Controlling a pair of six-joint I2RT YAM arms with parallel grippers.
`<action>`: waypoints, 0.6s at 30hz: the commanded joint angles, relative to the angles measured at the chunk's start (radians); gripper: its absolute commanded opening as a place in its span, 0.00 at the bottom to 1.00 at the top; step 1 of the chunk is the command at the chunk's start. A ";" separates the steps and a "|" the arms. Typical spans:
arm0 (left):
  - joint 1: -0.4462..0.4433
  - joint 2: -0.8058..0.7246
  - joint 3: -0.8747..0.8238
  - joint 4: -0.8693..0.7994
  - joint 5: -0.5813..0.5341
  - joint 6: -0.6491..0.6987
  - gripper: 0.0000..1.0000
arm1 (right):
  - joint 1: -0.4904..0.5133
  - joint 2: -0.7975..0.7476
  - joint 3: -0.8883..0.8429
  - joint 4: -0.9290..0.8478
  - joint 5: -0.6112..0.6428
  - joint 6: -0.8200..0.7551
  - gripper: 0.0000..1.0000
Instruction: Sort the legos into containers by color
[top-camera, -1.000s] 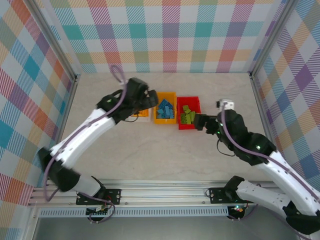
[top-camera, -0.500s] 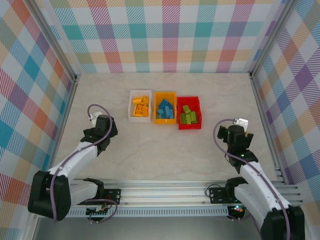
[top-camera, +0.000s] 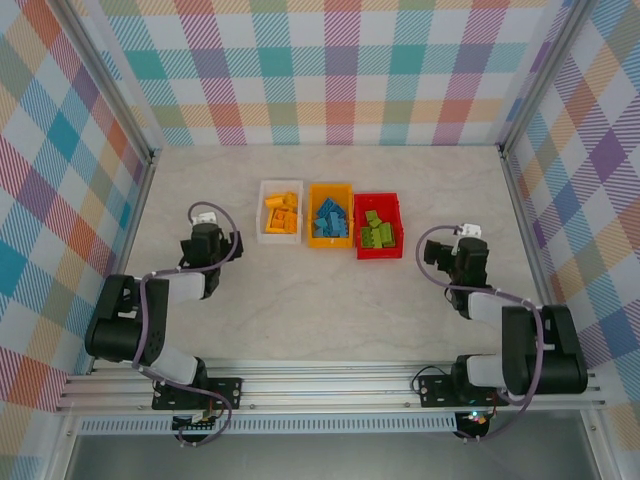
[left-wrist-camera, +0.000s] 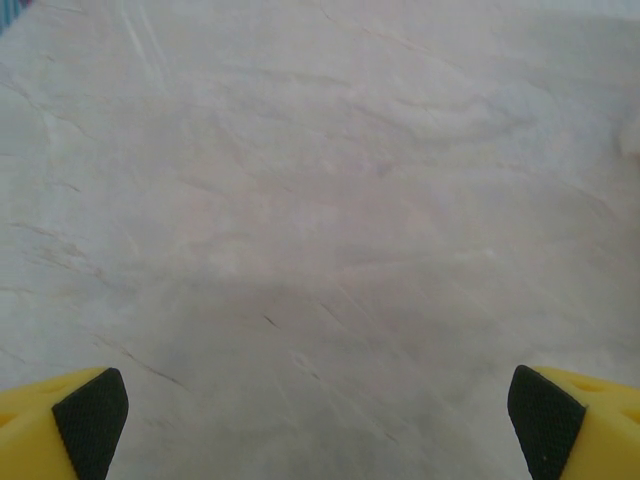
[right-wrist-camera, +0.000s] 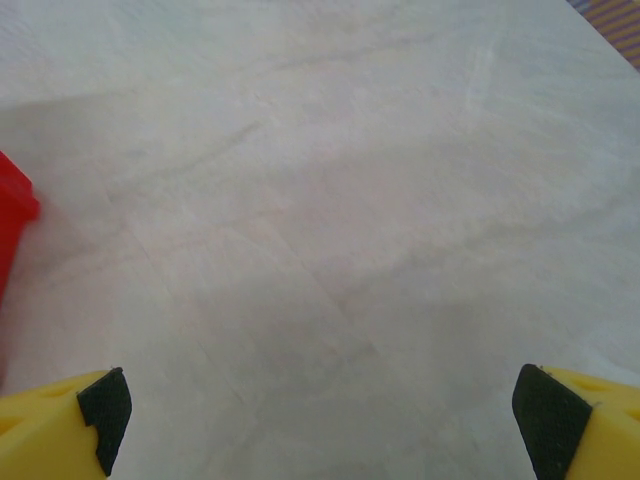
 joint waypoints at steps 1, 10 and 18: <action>0.024 0.018 -0.123 0.307 0.058 0.008 1.00 | -0.024 0.109 0.004 0.285 -0.118 -0.014 1.00; 0.020 0.042 -0.114 0.324 0.053 0.014 1.00 | -0.014 0.173 0.065 0.241 -0.147 -0.048 1.00; 0.017 0.039 -0.114 0.317 0.050 0.016 1.00 | -0.002 0.174 0.072 0.223 -0.134 -0.057 1.00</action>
